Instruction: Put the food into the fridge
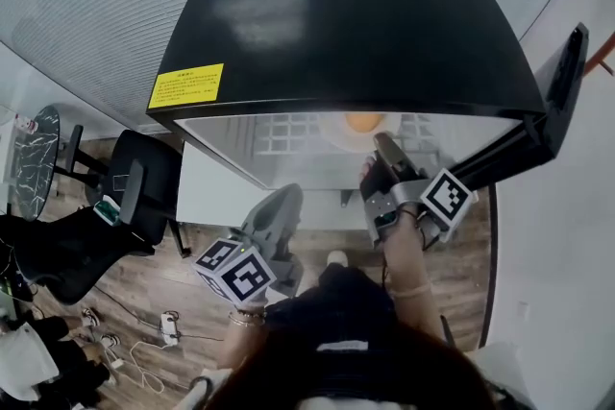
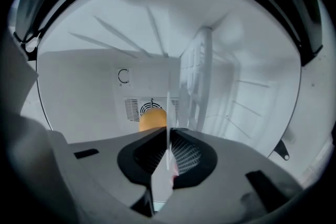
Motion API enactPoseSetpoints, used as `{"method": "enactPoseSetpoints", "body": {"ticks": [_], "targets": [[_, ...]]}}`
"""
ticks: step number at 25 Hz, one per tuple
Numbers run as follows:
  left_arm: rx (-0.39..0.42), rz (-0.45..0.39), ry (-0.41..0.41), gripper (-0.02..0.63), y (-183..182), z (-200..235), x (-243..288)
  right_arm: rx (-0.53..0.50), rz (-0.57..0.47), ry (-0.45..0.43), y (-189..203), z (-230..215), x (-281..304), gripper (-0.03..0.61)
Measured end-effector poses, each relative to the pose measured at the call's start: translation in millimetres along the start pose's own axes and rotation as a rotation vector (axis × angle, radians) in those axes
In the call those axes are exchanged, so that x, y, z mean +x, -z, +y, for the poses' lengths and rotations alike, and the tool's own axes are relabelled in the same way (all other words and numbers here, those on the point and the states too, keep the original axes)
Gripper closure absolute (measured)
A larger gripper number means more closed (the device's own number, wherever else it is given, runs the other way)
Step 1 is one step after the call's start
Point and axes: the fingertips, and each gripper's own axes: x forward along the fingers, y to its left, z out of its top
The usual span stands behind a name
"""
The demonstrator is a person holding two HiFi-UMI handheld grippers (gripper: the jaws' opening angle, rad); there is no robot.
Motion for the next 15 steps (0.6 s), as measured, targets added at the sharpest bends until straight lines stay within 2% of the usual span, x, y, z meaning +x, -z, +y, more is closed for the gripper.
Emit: {"method": "enactPoseSetpoints", "body": {"ticks": [15], "targets": [[-0.004,0.018,0.0,0.623,5.0,0.9,4.2,-0.031,0.024,0.003,1.1,5.2,4.6,0.541]]}}
